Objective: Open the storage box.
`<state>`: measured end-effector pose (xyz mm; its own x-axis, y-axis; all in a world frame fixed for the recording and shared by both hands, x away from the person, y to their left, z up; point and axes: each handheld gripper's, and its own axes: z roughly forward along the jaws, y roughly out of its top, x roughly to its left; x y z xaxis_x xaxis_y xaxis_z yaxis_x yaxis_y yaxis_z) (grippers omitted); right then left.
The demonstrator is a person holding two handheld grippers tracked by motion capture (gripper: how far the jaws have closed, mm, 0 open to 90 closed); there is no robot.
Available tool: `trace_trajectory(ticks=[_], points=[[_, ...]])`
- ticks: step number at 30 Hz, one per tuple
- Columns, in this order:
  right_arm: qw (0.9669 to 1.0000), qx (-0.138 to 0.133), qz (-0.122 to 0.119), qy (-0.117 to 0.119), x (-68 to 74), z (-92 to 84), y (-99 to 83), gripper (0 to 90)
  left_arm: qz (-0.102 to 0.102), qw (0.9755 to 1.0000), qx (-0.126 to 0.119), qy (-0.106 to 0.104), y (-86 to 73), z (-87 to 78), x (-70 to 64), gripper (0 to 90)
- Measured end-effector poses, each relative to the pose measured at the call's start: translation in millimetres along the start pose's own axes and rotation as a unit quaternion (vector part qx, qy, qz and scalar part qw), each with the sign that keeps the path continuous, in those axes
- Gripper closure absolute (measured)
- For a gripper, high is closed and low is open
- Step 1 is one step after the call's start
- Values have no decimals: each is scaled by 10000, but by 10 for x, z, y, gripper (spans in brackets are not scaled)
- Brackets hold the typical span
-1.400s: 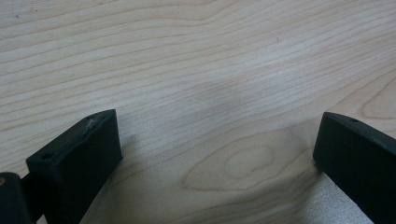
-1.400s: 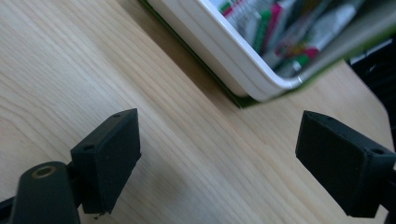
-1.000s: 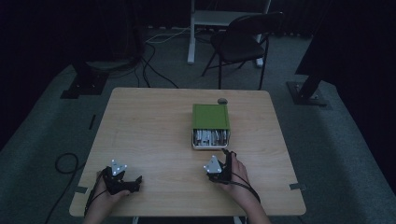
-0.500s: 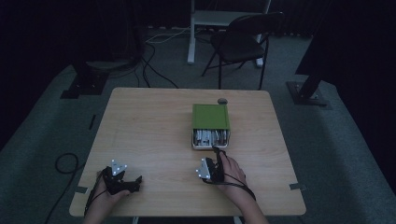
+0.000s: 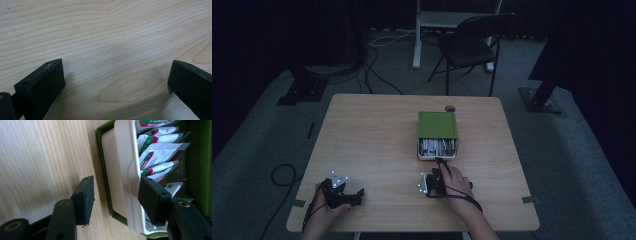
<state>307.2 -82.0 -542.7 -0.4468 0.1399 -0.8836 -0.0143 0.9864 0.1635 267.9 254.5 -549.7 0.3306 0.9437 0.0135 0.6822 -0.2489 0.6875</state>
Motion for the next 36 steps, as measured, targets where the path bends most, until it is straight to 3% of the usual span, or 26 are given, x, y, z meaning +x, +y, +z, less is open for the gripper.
trace_trajectory(ticks=[6,12,13,15,24,36], points=[[9992,45,-278,-293,2,6,21,472,0,10000,0,0,0,0,0,15],[9981,164,-499,-318,14,74,-7,482,-1,10000,-1,-1,0,0,0,16],[9954,291,-778,-470,42,124,-34,511,-1,10000,-1,0,0,0,0,15],[9942,319,-882,-531,44,134,-37,524,0,10000,-1,-1,0,0,0,16],[9915,306,-1024,-739,55,152,-35,635,0,10000,-1,0,0,0,0,16],[9906,255,-1069,-816,40,185,-10,678,0,10000,0,0,0,0,0,16]])
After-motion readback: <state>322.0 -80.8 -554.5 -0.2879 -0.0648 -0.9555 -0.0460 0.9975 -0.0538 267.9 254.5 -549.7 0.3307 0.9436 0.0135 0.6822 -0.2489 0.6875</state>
